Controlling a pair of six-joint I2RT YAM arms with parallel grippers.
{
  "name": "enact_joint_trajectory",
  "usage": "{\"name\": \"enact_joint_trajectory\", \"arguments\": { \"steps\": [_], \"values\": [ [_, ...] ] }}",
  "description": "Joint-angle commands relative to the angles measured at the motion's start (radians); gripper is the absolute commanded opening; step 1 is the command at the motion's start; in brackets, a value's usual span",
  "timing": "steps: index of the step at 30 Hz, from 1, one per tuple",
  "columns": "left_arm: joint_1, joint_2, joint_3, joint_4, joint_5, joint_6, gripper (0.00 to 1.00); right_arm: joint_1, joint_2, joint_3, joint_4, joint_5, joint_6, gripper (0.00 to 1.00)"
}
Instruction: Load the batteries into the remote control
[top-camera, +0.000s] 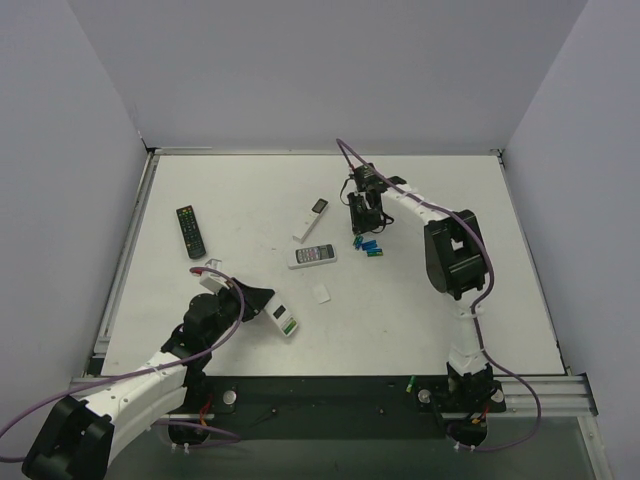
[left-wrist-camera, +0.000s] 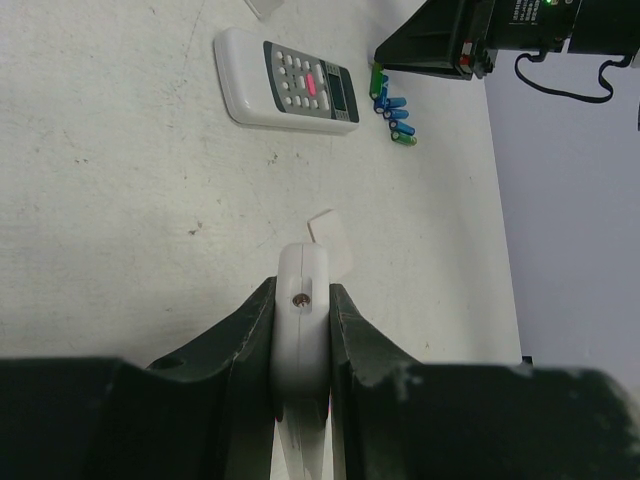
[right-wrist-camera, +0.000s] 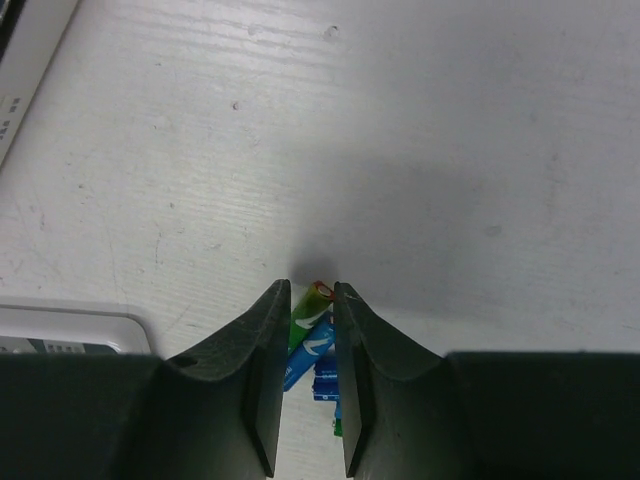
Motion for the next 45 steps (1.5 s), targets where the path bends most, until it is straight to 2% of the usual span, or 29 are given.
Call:
{"name": "enact_joint_trajectory", "arguments": {
  "steps": [1,14,15,19,20,24,30,35,38,44,45],
  "values": [
    [-0.003,-0.013,-0.059,0.022,0.010,0.003,0.00,0.020,0.040,0.067,-0.057,0.015,-0.014,0.20],
    [-0.003,-0.013,-0.062,0.021,0.013,0.003,0.00,0.076,0.068,0.075,-0.097,0.069,-0.054,0.17],
    [-0.003,-0.013,-0.060,0.021,0.011,0.003,0.00,0.080,0.065,0.073,-0.098,0.074,-0.059,0.16],
    [-0.003,-0.025,-0.063,0.021,0.011,0.000,0.00,0.096,0.048,0.069,-0.100,0.077,-0.077,0.00],
    [-0.003,-0.026,-0.065,0.018,0.011,0.000,0.00,0.100,0.039,0.067,-0.100,0.077,-0.082,0.00],
    [-0.003,-0.043,-0.073,0.021,0.007,0.005,0.00,0.134,-0.059,0.043,-0.086,0.064,-0.134,0.00],
    [-0.003,-0.069,-0.071,0.008,0.008,0.042,0.00,0.206,-0.260,-0.117,-0.049,0.057,-0.230,0.00],
    [-0.001,-0.109,-0.063,-0.040,0.016,0.063,0.00,0.301,-0.387,-0.270,-0.039,-0.017,-0.388,0.00],
    [-0.001,-0.158,-0.050,-0.103,0.024,0.079,0.00,0.381,-0.456,-0.362,-0.037,-0.003,-0.532,0.00],
    [-0.001,-0.331,-0.033,-0.290,0.028,0.085,0.00,0.447,-0.480,-0.483,-0.020,-0.044,-0.715,0.00],
    [-0.001,-0.359,-0.030,-0.323,0.024,0.083,0.00,0.461,-0.478,-0.496,-0.016,-0.084,-0.802,0.00]
  ]
}}
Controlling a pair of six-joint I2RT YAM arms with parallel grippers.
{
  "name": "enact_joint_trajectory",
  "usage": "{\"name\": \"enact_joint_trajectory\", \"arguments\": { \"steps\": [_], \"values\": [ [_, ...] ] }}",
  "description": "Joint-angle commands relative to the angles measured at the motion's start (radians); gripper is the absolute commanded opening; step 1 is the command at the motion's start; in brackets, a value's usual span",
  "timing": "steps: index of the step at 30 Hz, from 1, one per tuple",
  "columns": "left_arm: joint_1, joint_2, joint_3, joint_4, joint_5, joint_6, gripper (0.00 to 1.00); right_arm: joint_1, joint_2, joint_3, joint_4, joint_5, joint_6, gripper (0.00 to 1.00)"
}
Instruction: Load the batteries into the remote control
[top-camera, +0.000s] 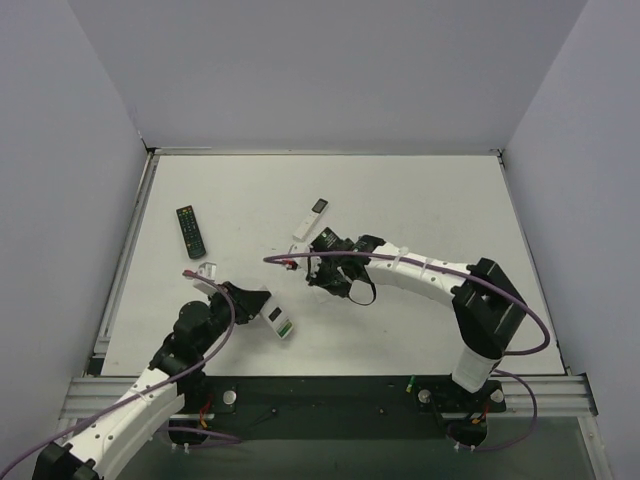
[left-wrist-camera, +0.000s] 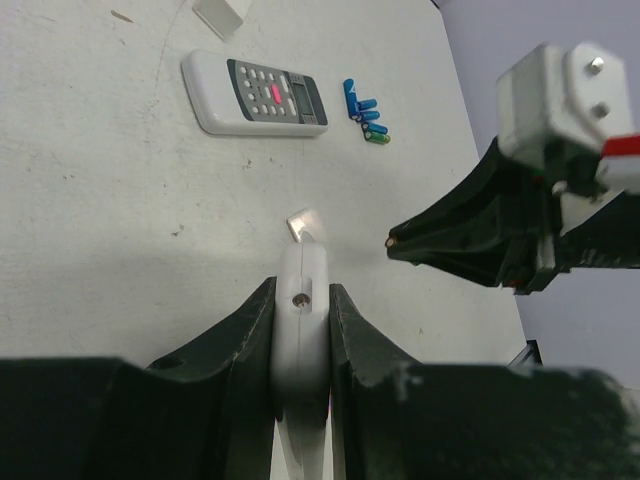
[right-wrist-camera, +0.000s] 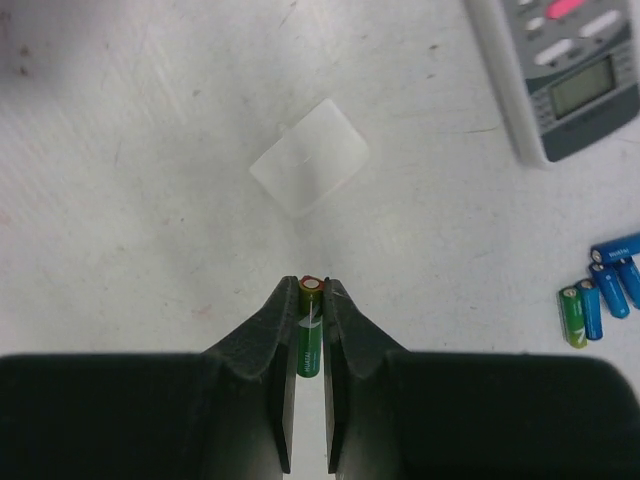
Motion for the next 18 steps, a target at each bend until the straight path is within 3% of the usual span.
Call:
{"name": "enact_joint_trajectory", "arguments": {
  "steps": [1,7,16,18],
  "values": [
    [-0.001,-0.146,-0.030,-0.157,-0.005,0.011,0.00,0.022,-0.018,-0.078,-0.008,-0.088,-0.276,0.00],
    [-0.001,-0.295,-0.010,-0.363,-0.057,-0.032,0.00,0.034,0.014,-0.106,-0.002,-0.176,-0.459,0.00],
    [-0.001,-0.247,0.000,-0.340,-0.061,-0.033,0.00,0.055,0.132,-0.043,-0.060,-0.167,-0.582,0.01],
    [-0.001,-0.230,0.001,-0.329,-0.058,-0.035,0.00,0.063,0.149,-0.039,-0.063,-0.153,-0.587,0.10]
  ]
}}
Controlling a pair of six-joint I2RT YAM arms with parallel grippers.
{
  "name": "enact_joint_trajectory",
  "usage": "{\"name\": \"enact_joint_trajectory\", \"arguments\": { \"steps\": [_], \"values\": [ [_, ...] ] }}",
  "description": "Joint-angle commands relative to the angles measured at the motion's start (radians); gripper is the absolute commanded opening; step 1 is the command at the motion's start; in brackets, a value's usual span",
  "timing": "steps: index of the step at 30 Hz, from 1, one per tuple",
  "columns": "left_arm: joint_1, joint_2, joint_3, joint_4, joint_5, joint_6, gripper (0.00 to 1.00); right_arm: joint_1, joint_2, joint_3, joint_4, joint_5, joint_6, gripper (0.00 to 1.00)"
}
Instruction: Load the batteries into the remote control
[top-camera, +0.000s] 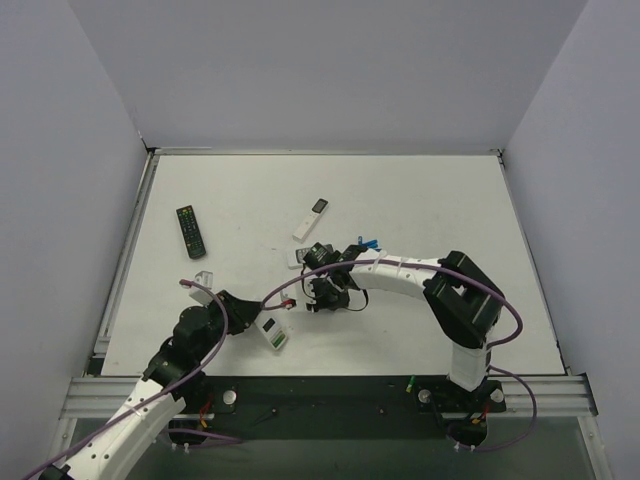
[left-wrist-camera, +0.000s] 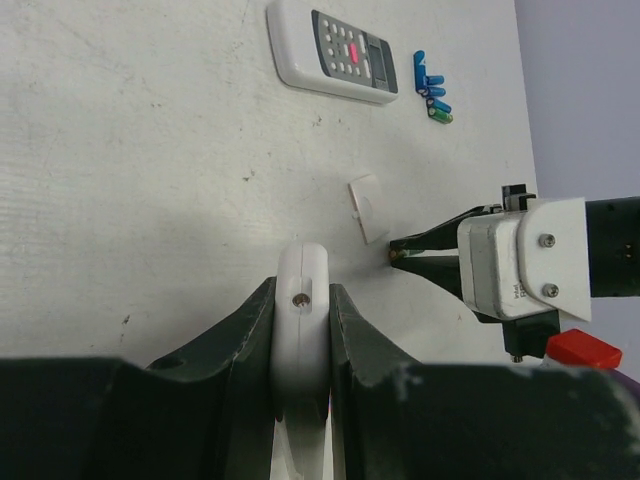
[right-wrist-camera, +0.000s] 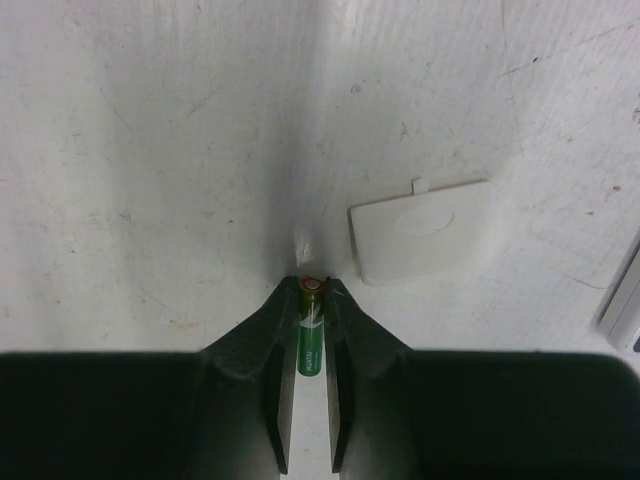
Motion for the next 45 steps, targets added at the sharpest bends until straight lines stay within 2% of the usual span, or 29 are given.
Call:
{"name": "enact_joint_trajectory", "arguments": {
  "steps": [1,6,12,18,21,22,23,24,29,30,32,35,38,39,43,45],
  "values": [
    [-0.001,0.029,0.000,0.048,-0.004,-0.007,0.00,0.018,0.033,0.032,-0.057,-0.002,-0.062,0.14],
    [-0.001,0.058,-0.008,0.081,0.004,-0.006,0.00,0.022,-0.029,0.029,-0.054,-0.016,-0.025,0.35],
    [-0.001,0.091,-0.023,0.195,0.034,-0.015,0.00,0.022,-0.192,0.017,-0.018,-0.048,0.091,0.50],
    [-0.001,0.092,-0.023,0.230,0.058,0.003,0.00,0.011,-0.413,-0.052,0.127,-0.001,0.424,0.66],
    [-0.001,0.081,-0.045,0.253,0.074,0.009,0.00,-0.032,-0.516,-0.112,0.176,0.001,0.623,0.69],
    [-0.001,0.078,-0.046,0.262,0.079,0.009,0.00,-0.050,-0.540,-0.144,0.192,-0.023,0.671,0.80],
    [-0.001,0.075,-0.051,0.267,0.081,0.008,0.00,-0.090,-0.577,-0.169,0.218,-0.043,0.731,0.99],
    [-0.001,0.072,-0.056,0.272,0.087,0.008,0.00,-0.107,-0.586,-0.209,0.219,-0.092,0.750,1.00],
    [-0.001,0.070,-0.057,0.290,0.102,0.012,0.00,-0.161,-0.539,-0.221,0.112,-0.145,0.716,1.00],
    [-0.001,0.076,-0.057,0.293,0.110,0.012,0.00,-0.163,-0.528,-0.224,0.114,-0.123,0.689,0.95],
    [-0.001,0.084,-0.056,0.310,0.119,0.014,0.00,-0.164,-0.485,-0.230,0.121,-0.093,0.656,0.93],
    [-0.001,0.116,-0.053,0.341,0.143,0.012,0.00,-0.169,-0.410,-0.218,0.132,-0.042,0.589,0.85],
    [-0.001,0.154,-0.043,0.373,0.179,0.017,0.00,-0.172,-0.335,-0.197,0.144,-0.036,0.541,0.71],
    [-0.001,0.177,-0.042,0.382,0.189,0.020,0.00,-0.172,-0.317,-0.191,0.147,-0.036,0.532,0.64],
    [-0.001,0.228,-0.031,0.411,0.214,0.039,0.00,-0.166,-0.229,-0.149,0.135,-0.037,0.446,0.51],
    [-0.001,0.254,-0.030,0.420,0.222,0.045,0.00,-0.167,-0.203,-0.117,0.095,-0.045,0.419,0.48]
  ]
}}
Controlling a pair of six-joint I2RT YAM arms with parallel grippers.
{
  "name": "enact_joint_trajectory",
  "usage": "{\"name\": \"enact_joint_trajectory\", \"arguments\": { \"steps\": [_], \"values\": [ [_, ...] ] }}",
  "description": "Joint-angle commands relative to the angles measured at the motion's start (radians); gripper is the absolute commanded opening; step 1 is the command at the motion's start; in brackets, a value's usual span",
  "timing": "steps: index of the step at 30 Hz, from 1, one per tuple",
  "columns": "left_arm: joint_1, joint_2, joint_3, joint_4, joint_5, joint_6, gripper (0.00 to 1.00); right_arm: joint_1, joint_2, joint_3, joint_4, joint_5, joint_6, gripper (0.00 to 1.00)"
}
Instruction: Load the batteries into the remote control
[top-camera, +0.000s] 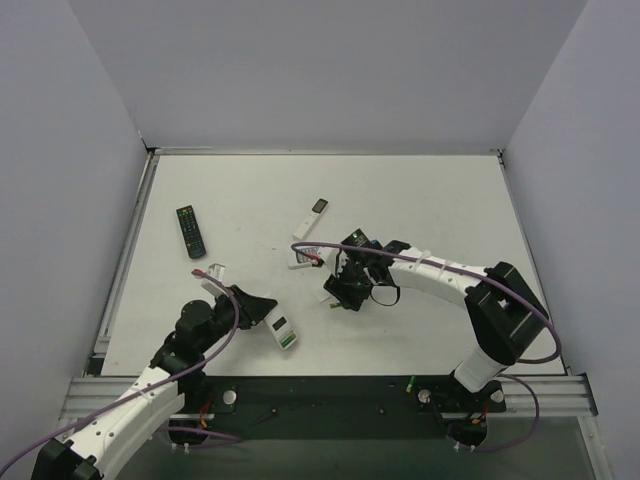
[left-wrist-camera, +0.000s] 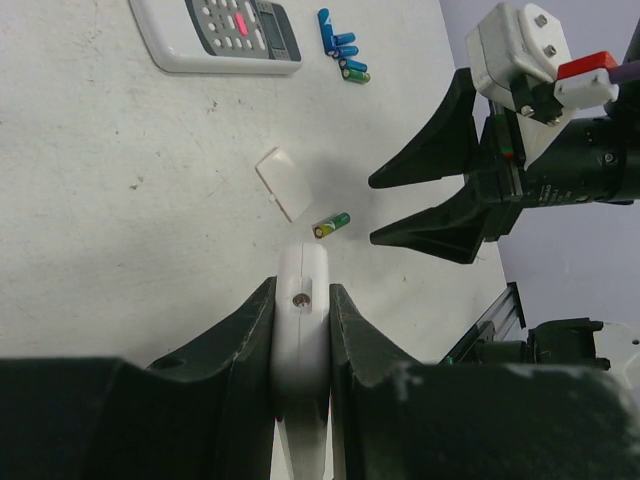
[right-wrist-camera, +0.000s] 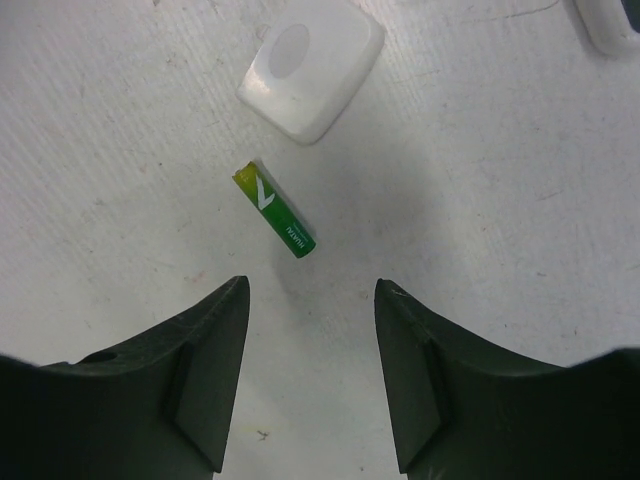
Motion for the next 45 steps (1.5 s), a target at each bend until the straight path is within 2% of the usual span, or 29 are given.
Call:
{"name": "enact_joint_trajectory", "arguments": {
  "steps": [1,6,8,16,17,19,20,22,24,28,35,39,45],
  "values": [
    [-0.001,0.042,-0.030,0.114,0.047,0.030,0.00,0.004,0.049,0.088,-0.055,-0.005,-0.107,0.48],
    [-0.001,0.088,-0.030,0.155,0.059,0.025,0.00,0.021,0.086,0.116,-0.077,-0.027,-0.161,0.47],
    [-0.001,0.098,-0.030,0.162,0.061,0.019,0.00,0.030,0.111,0.127,-0.090,-0.022,-0.173,0.42],
    [-0.001,0.108,-0.008,0.166,0.067,0.013,0.00,0.059,0.175,0.156,-0.135,-0.010,-0.216,0.42],
    [-0.001,0.111,-0.008,0.166,0.067,0.011,0.00,0.062,0.182,0.156,-0.138,-0.007,-0.217,0.37],
    [-0.001,0.113,-0.008,0.171,0.070,0.010,0.00,0.067,0.189,0.162,-0.152,-0.004,-0.220,0.33],
    [-0.001,0.113,-0.010,0.174,0.073,0.010,0.00,0.066,0.189,0.165,-0.155,-0.007,-0.222,0.25],
    [-0.001,0.121,-0.010,0.186,0.078,0.010,0.00,0.069,0.191,0.164,-0.161,-0.014,-0.228,0.22],
    [-0.001,0.127,-0.010,0.198,0.090,0.010,0.00,0.069,0.179,0.162,-0.161,-0.027,-0.228,0.11],
    [-0.001,0.135,-0.011,0.228,0.108,0.002,0.00,0.081,0.128,0.153,-0.166,-0.031,-0.224,0.00],
    [-0.001,0.131,-0.023,0.292,0.121,-0.042,0.00,0.171,-0.051,0.173,-0.247,0.039,-0.224,0.00],
    [-0.001,0.135,-0.023,0.359,0.144,-0.091,0.00,0.283,-0.185,0.205,-0.333,0.099,-0.254,0.00],
    [-0.001,0.135,-0.023,0.418,0.173,-0.143,0.00,0.453,-0.231,0.282,-0.438,0.203,-0.309,0.00]
  ]
}}
